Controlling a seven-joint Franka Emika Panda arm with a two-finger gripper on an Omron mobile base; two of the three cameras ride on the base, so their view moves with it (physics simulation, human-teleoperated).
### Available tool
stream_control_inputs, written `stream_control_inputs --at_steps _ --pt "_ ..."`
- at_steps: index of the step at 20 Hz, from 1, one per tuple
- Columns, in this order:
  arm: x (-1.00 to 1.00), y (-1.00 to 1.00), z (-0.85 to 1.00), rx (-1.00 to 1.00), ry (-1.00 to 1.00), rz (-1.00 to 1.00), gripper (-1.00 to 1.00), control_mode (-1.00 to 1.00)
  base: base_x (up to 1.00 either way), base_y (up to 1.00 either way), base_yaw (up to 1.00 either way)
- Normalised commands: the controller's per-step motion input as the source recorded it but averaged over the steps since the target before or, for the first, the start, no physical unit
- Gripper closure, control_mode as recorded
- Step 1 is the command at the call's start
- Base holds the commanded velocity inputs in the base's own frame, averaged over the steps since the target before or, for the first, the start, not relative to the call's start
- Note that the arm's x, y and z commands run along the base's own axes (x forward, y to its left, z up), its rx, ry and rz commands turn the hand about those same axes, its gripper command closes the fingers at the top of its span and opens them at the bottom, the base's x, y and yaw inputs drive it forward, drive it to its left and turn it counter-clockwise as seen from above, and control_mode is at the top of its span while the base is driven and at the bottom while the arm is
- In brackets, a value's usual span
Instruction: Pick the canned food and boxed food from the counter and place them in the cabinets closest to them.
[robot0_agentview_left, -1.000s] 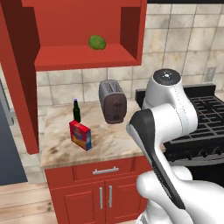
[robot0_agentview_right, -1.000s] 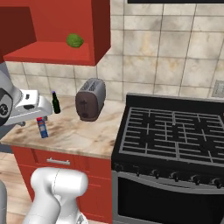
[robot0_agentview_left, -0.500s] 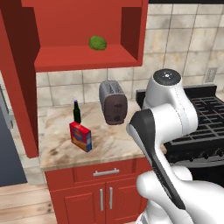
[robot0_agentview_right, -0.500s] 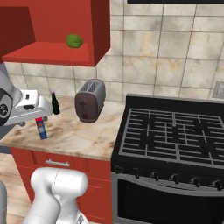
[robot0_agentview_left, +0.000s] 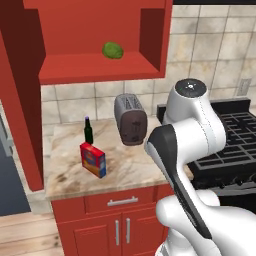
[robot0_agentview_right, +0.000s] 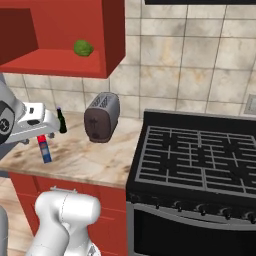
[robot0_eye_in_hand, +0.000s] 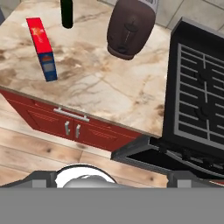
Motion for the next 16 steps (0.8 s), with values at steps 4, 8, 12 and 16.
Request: stream_control_inputs --at_steps 4,8,12,16 --pt "0.0 0.0 0.0 0.0 0.0 0.0 -1.0 1.0 0.26 0.19 0.0" --pt "0.0 0.0 0.0 0.0 0.0 0.0 -1.0 1.0 0.32 0.2 0.0" --pt "0.0 0.0 0.0 0.0 0.0 0.0 -1.0 1.0 0.39 0.2 -0.01" --pt "0.0 0.0 0.0 0.0 0.0 0.0 -1.0 1.0 0.31 0.19 -0.01"
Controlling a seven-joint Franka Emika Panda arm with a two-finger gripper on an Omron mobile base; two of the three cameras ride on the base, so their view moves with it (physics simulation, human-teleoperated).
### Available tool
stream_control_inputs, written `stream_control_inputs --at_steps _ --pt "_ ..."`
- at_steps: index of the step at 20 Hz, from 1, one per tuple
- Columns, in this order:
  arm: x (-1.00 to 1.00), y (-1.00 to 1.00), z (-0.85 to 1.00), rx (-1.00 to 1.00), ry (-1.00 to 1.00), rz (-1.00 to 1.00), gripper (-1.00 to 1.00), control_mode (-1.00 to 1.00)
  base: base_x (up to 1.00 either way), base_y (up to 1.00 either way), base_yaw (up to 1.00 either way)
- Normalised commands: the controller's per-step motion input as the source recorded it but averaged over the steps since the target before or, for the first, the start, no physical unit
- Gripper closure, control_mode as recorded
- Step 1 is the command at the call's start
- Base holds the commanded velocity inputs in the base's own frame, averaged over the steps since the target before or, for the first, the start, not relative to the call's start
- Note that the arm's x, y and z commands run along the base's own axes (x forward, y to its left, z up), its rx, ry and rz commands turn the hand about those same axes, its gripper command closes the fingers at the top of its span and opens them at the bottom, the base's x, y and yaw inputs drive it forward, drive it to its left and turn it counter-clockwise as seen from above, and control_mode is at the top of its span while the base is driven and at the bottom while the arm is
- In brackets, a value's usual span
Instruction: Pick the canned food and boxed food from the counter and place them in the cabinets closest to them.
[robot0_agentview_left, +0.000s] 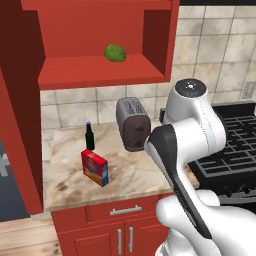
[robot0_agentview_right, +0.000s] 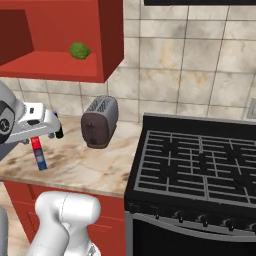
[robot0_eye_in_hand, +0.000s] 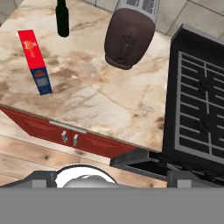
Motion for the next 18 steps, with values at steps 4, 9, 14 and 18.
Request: stream_control_inputs --at_steps 4,9,14,18 --pt "0.0 0.0 0.0 0.0 0.0 0.0 -1.0 1.0 0.04 0.07 -0.01" --pt "0.0 0.0 0.0 0.0 0.0 0.0 -1.0 1.0 0.0 0.08 0.0" --pt "0.0 0.0 0.0 0.0 0.0 0.0 -1.0 1.0 0.0 0.52 0.0" --pt "0.0 0.0 0.0 0.0 0.0 0.0 -1.0 1.0 0.0 0.55 -0.02"
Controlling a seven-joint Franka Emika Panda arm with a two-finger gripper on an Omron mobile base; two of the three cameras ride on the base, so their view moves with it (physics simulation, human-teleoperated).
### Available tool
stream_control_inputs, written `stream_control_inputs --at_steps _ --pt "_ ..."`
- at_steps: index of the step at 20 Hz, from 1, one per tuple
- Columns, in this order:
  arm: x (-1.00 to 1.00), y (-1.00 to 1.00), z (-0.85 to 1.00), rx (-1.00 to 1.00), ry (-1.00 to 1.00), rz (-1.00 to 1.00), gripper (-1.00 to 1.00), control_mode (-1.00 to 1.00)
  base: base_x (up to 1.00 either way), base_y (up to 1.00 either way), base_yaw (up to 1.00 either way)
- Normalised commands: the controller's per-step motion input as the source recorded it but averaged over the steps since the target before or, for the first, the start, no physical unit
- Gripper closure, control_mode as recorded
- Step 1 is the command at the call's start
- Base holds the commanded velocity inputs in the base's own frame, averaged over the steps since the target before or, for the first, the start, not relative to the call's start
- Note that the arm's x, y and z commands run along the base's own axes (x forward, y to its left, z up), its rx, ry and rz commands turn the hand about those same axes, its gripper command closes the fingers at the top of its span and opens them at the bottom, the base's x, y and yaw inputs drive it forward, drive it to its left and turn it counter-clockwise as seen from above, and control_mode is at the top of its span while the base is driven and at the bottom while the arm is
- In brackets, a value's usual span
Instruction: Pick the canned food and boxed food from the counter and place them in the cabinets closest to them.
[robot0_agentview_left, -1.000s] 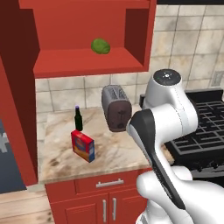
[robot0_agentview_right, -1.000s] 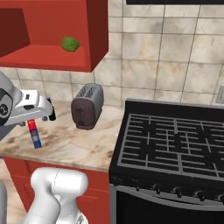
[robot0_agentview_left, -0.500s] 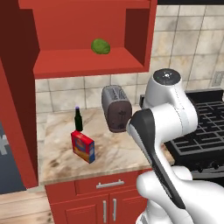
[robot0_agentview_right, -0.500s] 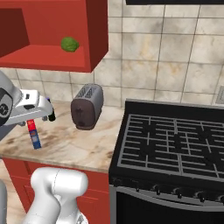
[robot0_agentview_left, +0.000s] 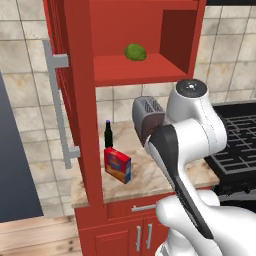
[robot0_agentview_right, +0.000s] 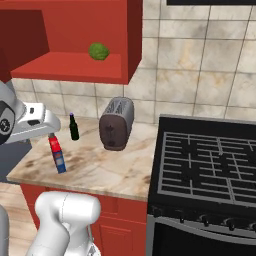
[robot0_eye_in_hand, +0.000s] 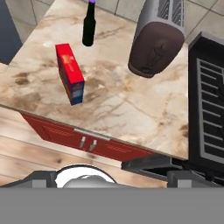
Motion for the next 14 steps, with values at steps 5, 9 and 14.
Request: stream_control_inputs --at_steps 5,9,14 --pt "0.0 0.0 0.0 0.0 0.0 0.0 -1.0 -1.0 0.0 0.09 0.0" --pt "0.0 0.0 0.0 0.0 0.0 0.0 -1.0 -1.0 0.0 0.0 0.0" --pt "0.0 0.0 -0.1 0.01 -0.05 0.0 -1.0 -1.0 0.0 0.0 0.0"
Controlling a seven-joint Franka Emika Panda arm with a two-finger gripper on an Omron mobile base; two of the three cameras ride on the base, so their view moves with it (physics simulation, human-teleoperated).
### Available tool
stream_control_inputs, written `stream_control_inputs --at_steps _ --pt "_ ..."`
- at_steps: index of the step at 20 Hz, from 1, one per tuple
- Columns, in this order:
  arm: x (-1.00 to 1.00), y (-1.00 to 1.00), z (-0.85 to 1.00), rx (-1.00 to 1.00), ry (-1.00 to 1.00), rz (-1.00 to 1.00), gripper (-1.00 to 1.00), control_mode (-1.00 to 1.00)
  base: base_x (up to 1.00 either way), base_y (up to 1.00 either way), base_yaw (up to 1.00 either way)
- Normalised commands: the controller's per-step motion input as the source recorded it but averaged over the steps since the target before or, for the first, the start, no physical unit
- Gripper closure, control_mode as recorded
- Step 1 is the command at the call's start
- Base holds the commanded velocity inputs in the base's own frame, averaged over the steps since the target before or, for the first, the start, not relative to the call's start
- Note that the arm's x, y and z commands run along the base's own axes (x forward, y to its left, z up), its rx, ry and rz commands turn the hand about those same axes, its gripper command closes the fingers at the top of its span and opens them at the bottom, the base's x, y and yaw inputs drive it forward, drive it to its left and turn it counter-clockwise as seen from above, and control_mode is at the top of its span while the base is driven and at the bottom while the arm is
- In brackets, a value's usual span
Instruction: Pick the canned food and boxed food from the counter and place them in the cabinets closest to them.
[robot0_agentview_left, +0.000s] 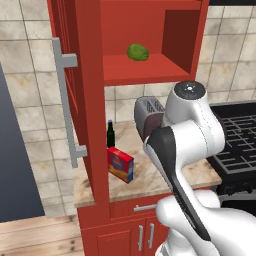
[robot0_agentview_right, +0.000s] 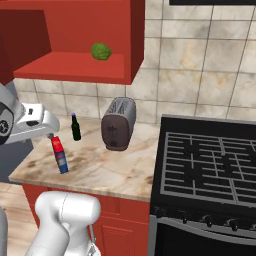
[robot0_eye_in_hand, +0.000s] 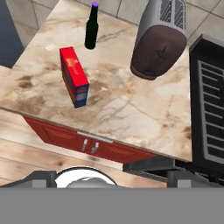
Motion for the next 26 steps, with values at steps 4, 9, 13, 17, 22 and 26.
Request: stream_control_inputs --at_steps 4,9,13,17,22,26 --pt "0.01 0.08 -0.23 0.03 -0.06 0.03 -1.0 -1.0 0.0 0.0 0.0" --pt "0.03 0.08 -0.22 0.03 -0.06 0.05 -1.0 -1.0 0.0 0.0 0.0" --pt "0.07 0.04 -0.22 0.04 -0.03 0.05 -1.0 -1.0 0.0 0.0 0.0" --pt "0.07 0.0 -0.21 0.06 -0.01 0.07 -1.0 -1.0 0.0 0.0 0.0" --pt "0.11 0.0 -0.2 0.06 0.0 0.11 -1.0 -1.0 0.0 0.0 0.0" --pt "0.11 0.0 -0.18 0.06 0.0 0.11 -1.0 -1.0 0.0 0.0 0.0"
